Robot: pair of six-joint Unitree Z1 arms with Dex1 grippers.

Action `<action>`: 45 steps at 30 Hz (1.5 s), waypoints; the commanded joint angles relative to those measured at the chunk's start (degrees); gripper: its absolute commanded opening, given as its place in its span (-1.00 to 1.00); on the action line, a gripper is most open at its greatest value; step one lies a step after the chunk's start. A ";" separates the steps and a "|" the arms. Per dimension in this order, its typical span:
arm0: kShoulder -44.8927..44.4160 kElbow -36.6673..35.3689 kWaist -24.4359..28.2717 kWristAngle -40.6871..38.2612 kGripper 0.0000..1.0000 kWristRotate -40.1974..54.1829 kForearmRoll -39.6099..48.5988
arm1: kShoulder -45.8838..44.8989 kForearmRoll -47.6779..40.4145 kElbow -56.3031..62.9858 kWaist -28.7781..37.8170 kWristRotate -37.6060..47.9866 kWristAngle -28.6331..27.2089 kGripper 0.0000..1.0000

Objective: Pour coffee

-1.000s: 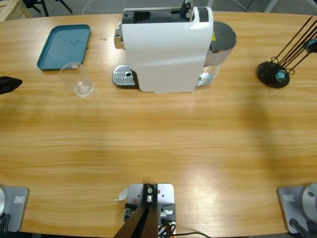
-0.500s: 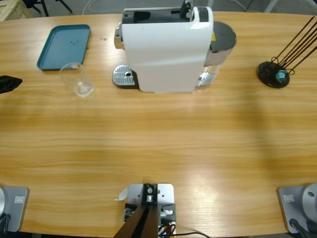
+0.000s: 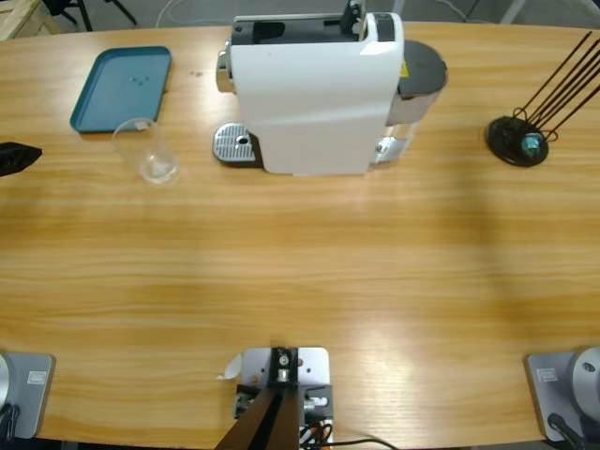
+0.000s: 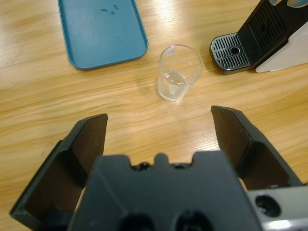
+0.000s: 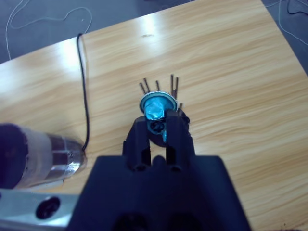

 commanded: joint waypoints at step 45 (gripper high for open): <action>-0.56 3.28 0.47 -1.05 0.84 1.21 -1.68 | 28.87 5.28 -32.68 33.80 -53.04 47.14 -1.00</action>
